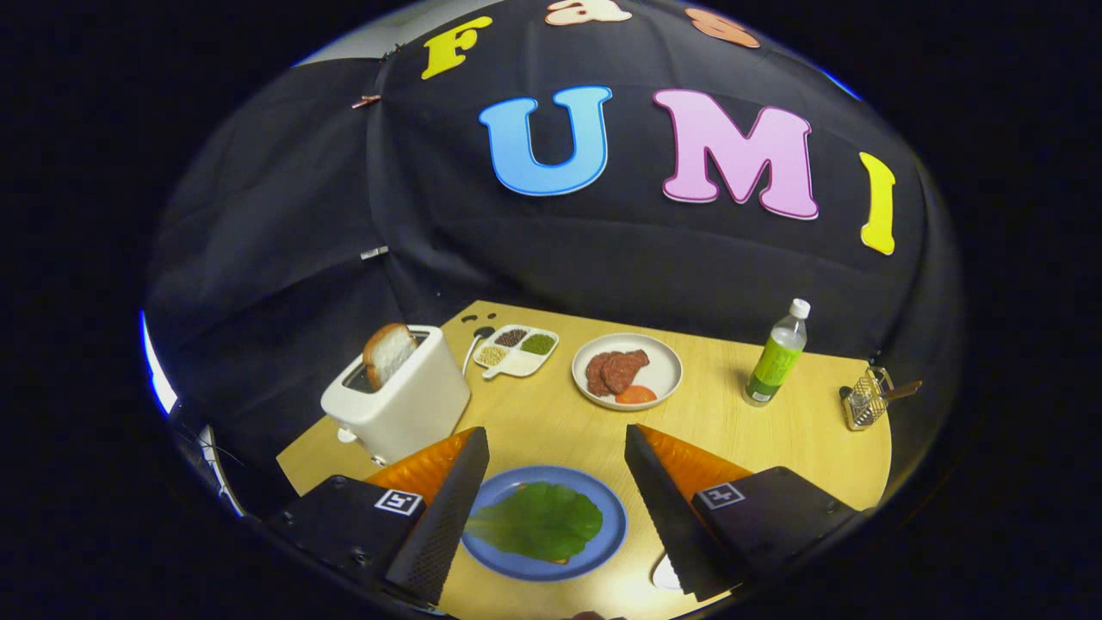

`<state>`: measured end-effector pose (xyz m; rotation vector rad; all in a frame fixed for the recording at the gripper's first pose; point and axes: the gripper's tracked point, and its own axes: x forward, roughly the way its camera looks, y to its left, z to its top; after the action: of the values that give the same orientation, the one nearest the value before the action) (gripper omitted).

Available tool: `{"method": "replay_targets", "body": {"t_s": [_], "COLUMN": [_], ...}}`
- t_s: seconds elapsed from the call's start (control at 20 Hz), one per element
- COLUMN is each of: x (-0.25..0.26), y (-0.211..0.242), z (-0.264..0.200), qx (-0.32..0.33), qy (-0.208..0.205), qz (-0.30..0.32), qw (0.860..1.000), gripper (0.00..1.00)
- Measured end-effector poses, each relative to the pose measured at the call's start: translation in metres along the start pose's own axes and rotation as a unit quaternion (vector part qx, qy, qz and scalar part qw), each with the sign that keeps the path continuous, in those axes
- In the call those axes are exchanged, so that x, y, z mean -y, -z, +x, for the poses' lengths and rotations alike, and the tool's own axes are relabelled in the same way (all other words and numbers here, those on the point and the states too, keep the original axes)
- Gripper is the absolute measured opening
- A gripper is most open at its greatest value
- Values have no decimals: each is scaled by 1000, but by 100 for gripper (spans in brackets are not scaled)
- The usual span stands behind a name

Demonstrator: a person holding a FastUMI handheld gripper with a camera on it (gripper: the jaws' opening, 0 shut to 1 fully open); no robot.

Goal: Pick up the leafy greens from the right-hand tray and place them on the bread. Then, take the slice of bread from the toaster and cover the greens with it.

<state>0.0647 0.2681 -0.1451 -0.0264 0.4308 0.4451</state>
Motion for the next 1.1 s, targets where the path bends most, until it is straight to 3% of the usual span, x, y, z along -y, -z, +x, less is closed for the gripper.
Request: {"method": "replay_targets", "body": {"t_s": [0.35, 0.85, 1.1], "x": [-86, -186, -211], "y": [-39, -18, -4], "z": [18, 80, 119], "qx": [34, -17, -32], "qy": [-55, -118, -121], "qz": [-66, -44, -35], "qw": [996, 992, 992], "gripper": [99, 99, 99]}}
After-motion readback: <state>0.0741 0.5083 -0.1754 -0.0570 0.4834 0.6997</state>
